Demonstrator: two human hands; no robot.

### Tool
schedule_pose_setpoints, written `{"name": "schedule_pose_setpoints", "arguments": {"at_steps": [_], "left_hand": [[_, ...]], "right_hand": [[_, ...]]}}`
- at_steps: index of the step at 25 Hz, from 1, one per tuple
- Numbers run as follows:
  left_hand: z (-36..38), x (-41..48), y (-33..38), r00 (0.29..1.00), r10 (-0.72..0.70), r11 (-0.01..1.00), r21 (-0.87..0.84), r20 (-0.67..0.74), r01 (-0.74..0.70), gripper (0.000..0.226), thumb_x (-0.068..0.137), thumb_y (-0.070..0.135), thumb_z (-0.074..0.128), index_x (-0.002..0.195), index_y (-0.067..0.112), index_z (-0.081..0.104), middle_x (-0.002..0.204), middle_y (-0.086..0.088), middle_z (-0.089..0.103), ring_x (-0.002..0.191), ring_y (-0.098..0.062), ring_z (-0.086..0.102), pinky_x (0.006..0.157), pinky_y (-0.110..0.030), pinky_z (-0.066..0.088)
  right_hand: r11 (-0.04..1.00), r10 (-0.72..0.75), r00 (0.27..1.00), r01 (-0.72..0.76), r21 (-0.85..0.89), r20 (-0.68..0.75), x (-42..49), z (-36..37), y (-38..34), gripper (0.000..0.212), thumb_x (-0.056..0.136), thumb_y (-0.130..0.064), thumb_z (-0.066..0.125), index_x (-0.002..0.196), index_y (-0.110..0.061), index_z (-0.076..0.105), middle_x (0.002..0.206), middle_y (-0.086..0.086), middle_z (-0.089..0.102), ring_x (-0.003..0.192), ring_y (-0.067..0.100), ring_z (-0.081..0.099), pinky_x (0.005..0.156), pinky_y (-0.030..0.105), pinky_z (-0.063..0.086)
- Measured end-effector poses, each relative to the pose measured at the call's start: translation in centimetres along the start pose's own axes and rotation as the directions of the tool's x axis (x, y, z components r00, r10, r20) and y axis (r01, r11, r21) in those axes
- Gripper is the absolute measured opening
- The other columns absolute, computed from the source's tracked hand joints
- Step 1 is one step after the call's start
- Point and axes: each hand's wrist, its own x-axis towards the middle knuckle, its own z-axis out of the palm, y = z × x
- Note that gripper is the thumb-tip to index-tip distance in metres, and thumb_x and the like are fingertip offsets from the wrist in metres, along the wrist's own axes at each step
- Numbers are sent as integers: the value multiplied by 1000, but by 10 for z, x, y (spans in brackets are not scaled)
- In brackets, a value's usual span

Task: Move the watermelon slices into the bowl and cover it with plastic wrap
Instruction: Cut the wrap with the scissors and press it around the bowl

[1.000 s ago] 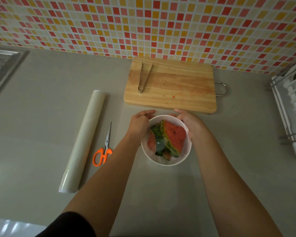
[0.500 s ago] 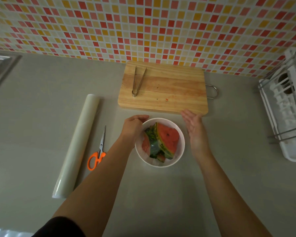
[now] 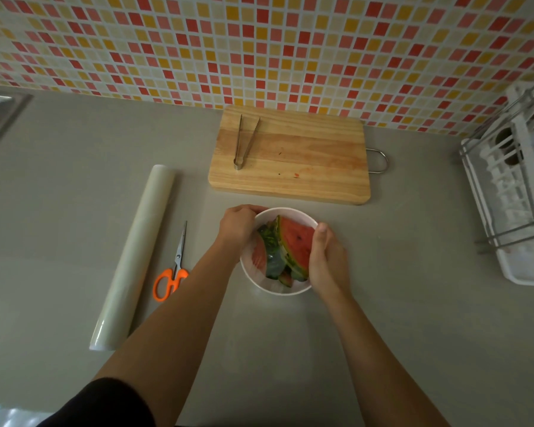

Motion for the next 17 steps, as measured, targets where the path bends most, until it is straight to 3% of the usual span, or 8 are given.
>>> {"name": "schedule_pose_setpoints", "arguments": {"at_steps": [3, 5, 6, 8, 11, 17], "left_hand": [[-1, 1, -1, 1000, -3, 1000, 16, 15, 3, 42, 85, 10, 42, 67, 30, 75, 82, 4, 70, 81, -19, 63, 65, -27, 50], [-1, 2, -1, 1000, -4, 1000, 29, 20, 3, 42, 86, 11, 42, 67, 30, 74, 84, 1, 70, 84, -22, 64, 73, -32, 53], [-1, 4, -1, 1000, -5, 999, 34, 20, 4, 41, 85, 12, 42, 69, 30, 75, 86, -1, 71, 85, -24, 65, 76, -34, 54], [-1, 6, -2, 1000, -7, 999, 35, 24, 7, 39, 84, 12, 42, 75, 27, 77, 89, -5, 72, 87, -27, 65, 81, -39, 56], [-1, 7, -5, 1000, -7, 999, 49, 22, 5, 39, 83, 12, 42, 82, 25, 78, 92, -7, 72, 89, -29, 66, 84, -41, 56], [0, 4, -3, 1000, -9, 999, 39, 5, 9, 39, 83, 12, 42, 84, 25, 79, 96, -9, 72, 91, -31, 65, 87, -44, 55]], "right_hand": [[998, -18, 1000, 19, -59, 7, 3, -1, 2, 91, 76, -79, 2, 133, -22, 43, 110, 1, 59, 109, 22, 57, 80, 23, 43], [990, -140, 990, 140, -7, -11, -1, -1, 3, 86, 78, -77, 6, 143, -26, 30, 136, 2, 51, 122, 17, 49, 96, 28, 41], [984, -173, 985, 174, 30, -29, -2, -1, 3, 85, 80, -77, 8, 141, -26, 35, 137, 2, 51, 122, 16, 49, 98, 31, 42], [986, -154, 986, 157, 53, -57, -3, -1, 5, 87, 78, -79, 7, 132, -25, 50, 126, 0, 59, 111, 13, 55, 91, 26, 47], [994, -106, 992, 106, -4, -74, -2, -1, 2, 80, 81, -75, 7, 126, -29, 55, 110, -7, 62, 96, 6, 55, 73, 2, 37], [996, -46, 997, 41, -84, -56, 2, 0, 2, 80, 80, -71, 5, 120, -25, 56, 94, -9, 55, 84, 9, 52, 61, 9, 34]]}}
